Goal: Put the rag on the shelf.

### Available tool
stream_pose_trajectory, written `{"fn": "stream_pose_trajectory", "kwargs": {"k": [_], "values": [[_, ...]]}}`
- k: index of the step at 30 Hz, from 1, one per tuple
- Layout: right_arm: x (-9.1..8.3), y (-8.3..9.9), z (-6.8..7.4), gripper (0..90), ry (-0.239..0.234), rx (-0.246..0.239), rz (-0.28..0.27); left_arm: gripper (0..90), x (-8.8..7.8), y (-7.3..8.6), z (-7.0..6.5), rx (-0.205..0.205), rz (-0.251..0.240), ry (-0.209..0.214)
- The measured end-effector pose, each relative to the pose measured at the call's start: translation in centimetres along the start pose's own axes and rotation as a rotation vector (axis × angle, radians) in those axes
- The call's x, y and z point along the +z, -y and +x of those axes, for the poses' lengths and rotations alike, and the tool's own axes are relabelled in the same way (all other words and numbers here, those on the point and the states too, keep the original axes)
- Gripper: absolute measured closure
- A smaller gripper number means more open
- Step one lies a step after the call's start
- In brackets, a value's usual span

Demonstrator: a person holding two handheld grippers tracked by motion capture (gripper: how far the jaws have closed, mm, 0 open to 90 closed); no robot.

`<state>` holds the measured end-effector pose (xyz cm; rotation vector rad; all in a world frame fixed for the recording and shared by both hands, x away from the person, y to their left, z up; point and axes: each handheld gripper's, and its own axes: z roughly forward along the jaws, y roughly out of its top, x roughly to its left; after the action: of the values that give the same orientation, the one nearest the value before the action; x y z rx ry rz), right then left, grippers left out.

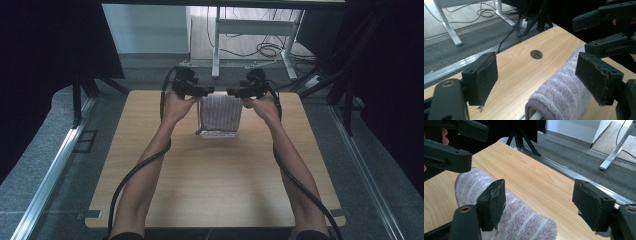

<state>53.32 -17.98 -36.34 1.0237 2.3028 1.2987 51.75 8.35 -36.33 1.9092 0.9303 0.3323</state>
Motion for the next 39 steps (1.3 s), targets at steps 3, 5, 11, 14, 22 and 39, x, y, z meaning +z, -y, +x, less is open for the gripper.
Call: {"fn": "stream_pose_trajectory", "kwargs": {"k": [3, 5, 11, 14, 22, 39], "values": [[-0.3, 0.3, 0.2, 22.9, -0.003, 0.007, -0.003, 15.4, 0.0, 0.4, -0.3, 0.018, 0.013, 0.006], [-0.5, 0.6, 0.5, 21.1, -0.015, 0.006, 0.006, 14.3, -0.1, 0.7, -0.6, 0.036, 0.021, -0.002], [-0.9, 1.1, 1.2, 18.9, -0.022, -0.013, 0.021, 13.2, -0.5, 1.1, -1.1, 0.066, 0.017, -0.008], [-1.2, 1.5, 1.5, 17.0, -0.032, -0.021, 0.026, 13.0, -0.7, 1.4, -1.4, 0.082, 0.023, -0.004], [-2.3, 2.7, 2.4, 14.1, -0.019, -0.043, 0.035, 12.5, -1.6, 2.7, -2.4, 0.116, 0.031, -0.008], [-5.3, 6.6, 4.4, 13.3, -0.020, -0.087, 0.045, 12.9, -4.7, 6.9, -3.9, 0.128, 0.014, 0.016]]}}
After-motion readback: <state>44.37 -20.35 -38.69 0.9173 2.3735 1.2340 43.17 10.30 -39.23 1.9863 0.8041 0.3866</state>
